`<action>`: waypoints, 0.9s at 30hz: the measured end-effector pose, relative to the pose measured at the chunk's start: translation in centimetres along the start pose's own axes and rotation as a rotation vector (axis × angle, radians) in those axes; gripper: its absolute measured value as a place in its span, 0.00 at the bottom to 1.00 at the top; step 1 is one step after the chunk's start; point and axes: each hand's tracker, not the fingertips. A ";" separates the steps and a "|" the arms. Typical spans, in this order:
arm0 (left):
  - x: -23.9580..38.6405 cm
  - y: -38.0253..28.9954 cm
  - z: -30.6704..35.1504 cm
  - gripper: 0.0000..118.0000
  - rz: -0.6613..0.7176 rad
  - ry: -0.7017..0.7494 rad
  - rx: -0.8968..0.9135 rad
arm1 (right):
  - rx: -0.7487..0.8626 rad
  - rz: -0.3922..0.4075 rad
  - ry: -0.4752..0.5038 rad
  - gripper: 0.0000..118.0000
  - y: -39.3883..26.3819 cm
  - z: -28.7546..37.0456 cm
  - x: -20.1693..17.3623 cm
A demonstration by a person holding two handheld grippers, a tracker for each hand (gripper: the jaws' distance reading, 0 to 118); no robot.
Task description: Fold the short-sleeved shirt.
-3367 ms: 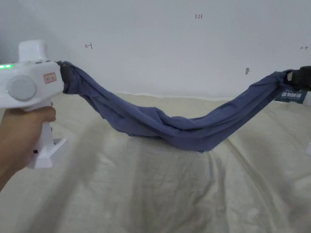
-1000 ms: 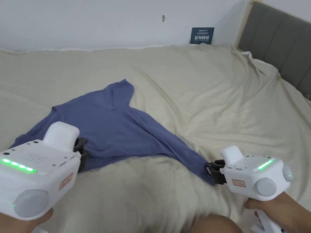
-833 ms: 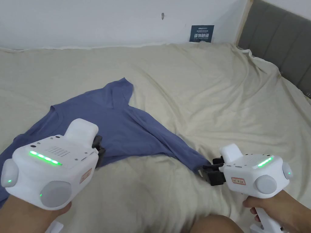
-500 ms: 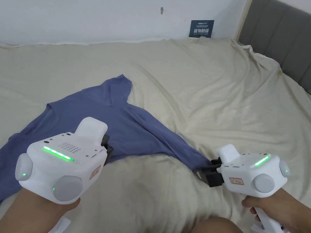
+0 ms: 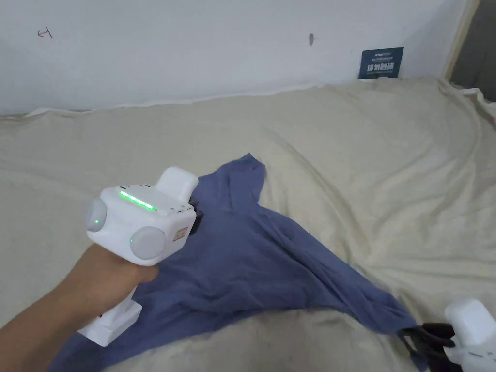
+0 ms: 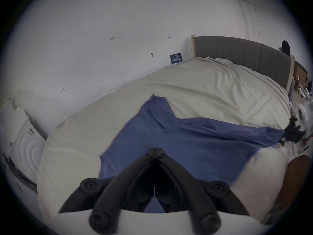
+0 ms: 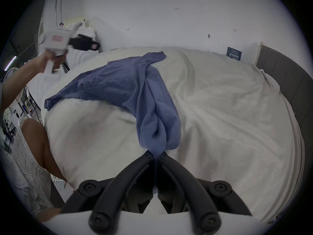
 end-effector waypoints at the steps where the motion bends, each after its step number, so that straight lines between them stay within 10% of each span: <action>1: -0.8 1.1 -1.9 0.00 -0.017 0.002 -0.015 | 0.008 0.001 -0.001 0.02 0.0 -0.2 0.0; 9: -5.8 7.7 -15.9 0.00 -0.085 -0.080 -0.068 | -0.007 0.002 0.027 0.02 0.6 -1.0 -0.3; 11: -6.2 8.4 -18.1 0.25 -0.094 -0.144 -0.088 | -0.018 0.003 0.042 0.02 0.6 -1.4 -0.2; 13: -7.0 8.3 -21.3 0.69 -0.124 -0.150 -0.154 | -0.028 0.005 0.035 0.02 1.3 -1.6 -0.8; 14: -7.3 8.2 -22.3 0.74 -0.132 -0.174 -0.180 | -0.034 -0.003 0.045 0.02 1.4 -1.6 -0.7; 27: -8.4 6.0 -27.0 0.72 -0.035 -0.351 -0.310 | -0.034 -0.013 0.053 0.02 2.4 -1.6 -0.2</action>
